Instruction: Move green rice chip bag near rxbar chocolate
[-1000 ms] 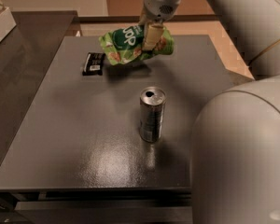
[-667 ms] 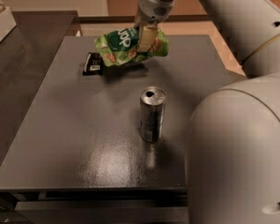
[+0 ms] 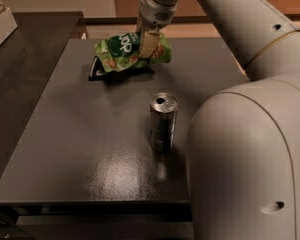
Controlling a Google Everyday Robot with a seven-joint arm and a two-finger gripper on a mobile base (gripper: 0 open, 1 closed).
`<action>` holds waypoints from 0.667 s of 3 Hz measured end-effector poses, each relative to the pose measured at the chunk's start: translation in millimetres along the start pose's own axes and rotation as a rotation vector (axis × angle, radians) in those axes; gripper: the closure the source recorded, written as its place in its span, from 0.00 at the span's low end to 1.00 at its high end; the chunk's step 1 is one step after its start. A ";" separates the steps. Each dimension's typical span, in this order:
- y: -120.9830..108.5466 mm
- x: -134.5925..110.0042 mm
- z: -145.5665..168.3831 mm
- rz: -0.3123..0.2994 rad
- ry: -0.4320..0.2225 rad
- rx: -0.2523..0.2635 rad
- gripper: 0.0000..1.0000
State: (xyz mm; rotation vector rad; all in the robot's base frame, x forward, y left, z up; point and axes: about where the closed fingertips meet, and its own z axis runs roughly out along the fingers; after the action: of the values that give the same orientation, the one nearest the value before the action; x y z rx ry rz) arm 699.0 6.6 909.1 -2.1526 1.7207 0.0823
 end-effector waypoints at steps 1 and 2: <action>-2.3 -1.2 3.3 -0.001 -0.003 0.005 0.13; -4.3 -2.5 6.8 -0.002 -0.006 0.008 0.00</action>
Offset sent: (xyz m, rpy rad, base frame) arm 0.0023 0.0024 -0.0019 0.0037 -0.0040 0.0005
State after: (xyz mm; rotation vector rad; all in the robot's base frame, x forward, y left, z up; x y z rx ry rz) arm 703.8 11.9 904.6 -2.1464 1.7125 0.0811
